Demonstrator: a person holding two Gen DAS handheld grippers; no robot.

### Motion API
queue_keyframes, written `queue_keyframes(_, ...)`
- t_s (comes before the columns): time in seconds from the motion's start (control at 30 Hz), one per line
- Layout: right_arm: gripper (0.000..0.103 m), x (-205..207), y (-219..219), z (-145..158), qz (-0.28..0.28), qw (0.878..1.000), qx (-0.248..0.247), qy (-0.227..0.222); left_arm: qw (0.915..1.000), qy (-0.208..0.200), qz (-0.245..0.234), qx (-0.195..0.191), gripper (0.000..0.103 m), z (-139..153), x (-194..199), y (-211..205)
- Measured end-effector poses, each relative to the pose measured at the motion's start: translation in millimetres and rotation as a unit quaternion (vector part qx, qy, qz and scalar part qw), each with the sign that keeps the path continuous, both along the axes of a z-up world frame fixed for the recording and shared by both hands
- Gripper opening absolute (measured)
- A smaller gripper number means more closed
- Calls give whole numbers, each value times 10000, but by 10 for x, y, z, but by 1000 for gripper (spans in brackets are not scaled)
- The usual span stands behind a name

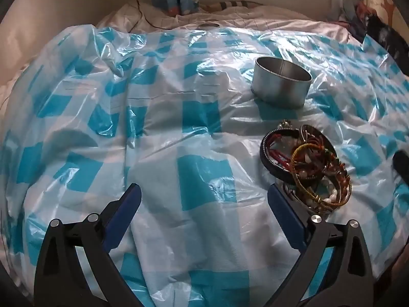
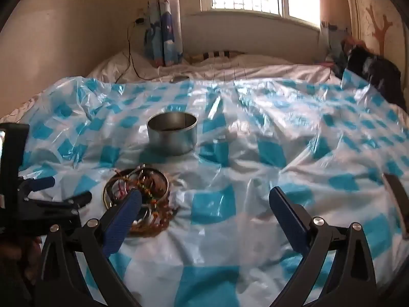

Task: Organize jewelry
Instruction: 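Move both tools toward the tangled jewelry pile beside the silver tin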

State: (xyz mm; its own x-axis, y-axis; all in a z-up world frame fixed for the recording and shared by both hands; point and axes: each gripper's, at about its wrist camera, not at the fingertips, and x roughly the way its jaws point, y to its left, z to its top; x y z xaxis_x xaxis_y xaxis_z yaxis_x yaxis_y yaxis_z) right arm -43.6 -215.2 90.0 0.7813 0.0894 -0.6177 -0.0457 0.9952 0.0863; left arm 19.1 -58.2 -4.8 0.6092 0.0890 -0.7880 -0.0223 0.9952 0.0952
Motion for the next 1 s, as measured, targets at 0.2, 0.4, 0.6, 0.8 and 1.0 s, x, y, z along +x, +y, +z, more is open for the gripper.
queue_keyframes(0.2,96,33,225,-91,242,9995,-165,75,9999,-44,-54,77,95,-3,6,-58)
queue_keyframes(0.4,96,6,221,-95,278,9995,-108,95,9994,-136,-122,283,95,19,-35,-115)
queue_keyframes(0.6,96,3,216,-108,312,9994,-79,114,9993,-144,-148,297,95,23,-47,-131)
queue_keyframes(0.8,96,12,231,-110,346,9993,-61,114,9993,-143,-211,291,95,26,-56,-174)
queue_keyframes(1.0,96,14,199,-101,381,9992,51,114,9954,-287,-906,-107,95,103,-114,-147)
